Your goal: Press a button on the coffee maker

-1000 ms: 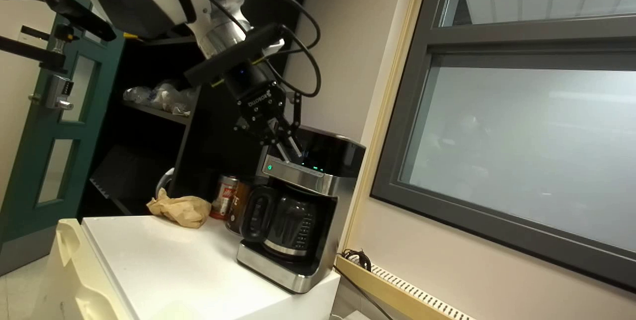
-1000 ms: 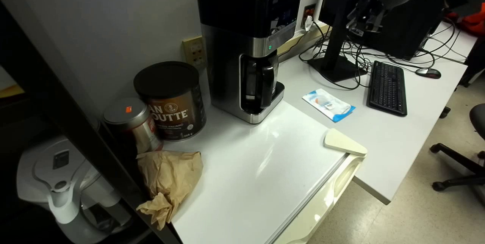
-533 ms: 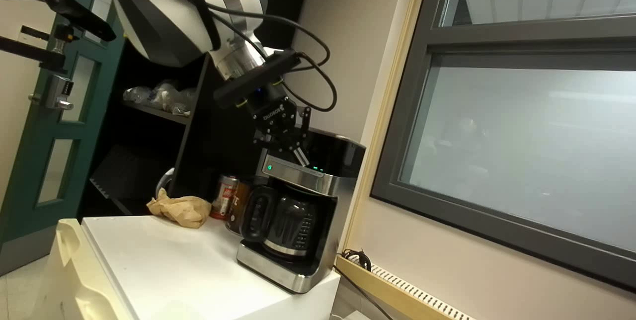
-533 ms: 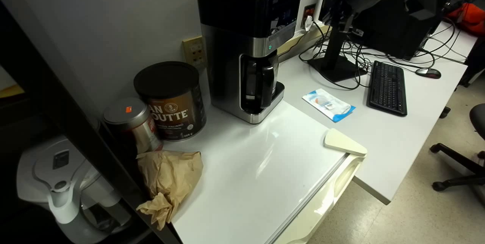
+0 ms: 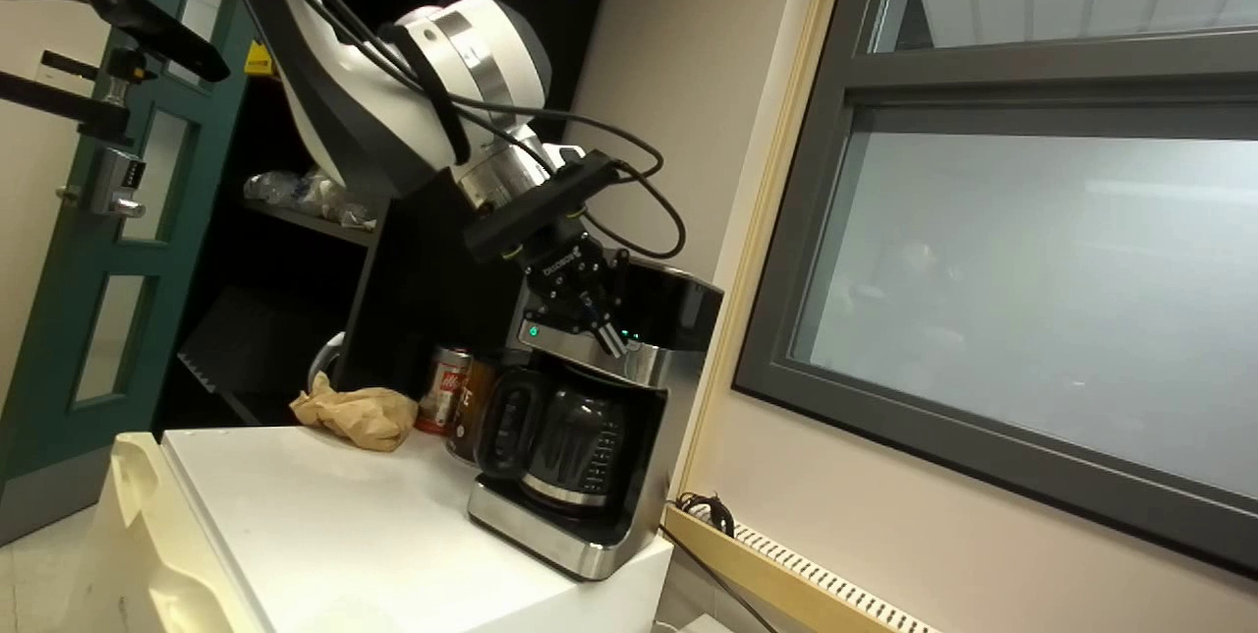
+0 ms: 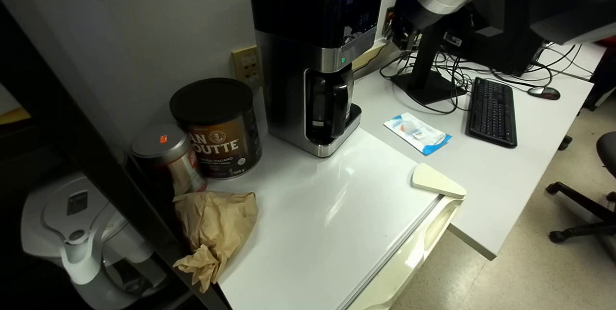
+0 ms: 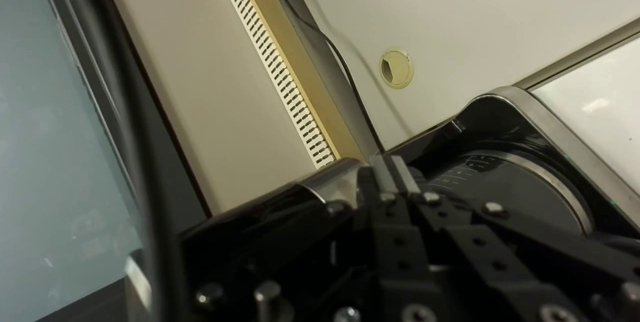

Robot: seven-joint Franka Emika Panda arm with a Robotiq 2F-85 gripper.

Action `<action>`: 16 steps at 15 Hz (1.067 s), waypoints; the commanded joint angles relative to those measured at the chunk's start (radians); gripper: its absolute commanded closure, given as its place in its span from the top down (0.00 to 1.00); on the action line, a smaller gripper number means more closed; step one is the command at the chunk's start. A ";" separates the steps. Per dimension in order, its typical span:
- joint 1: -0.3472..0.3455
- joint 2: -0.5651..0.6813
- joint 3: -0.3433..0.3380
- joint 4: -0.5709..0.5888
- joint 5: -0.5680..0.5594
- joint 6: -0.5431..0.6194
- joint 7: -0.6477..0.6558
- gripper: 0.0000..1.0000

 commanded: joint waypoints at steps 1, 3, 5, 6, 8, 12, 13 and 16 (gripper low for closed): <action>0.017 0.075 -0.013 0.112 0.022 0.017 -0.049 0.00; 0.023 0.094 -0.015 0.142 0.023 0.017 -0.059 0.00; 0.026 0.109 -0.015 0.165 0.026 0.013 -0.067 0.00; 0.025 0.113 -0.015 0.170 0.028 0.013 -0.074 0.00; 0.023 0.117 -0.013 0.173 0.037 0.009 -0.087 0.00; 0.025 0.100 -0.018 0.148 0.042 0.022 -0.096 0.00; 0.025 0.089 -0.018 0.131 0.042 0.024 -0.097 0.00; 0.026 0.047 -0.022 0.060 0.027 0.035 -0.081 0.00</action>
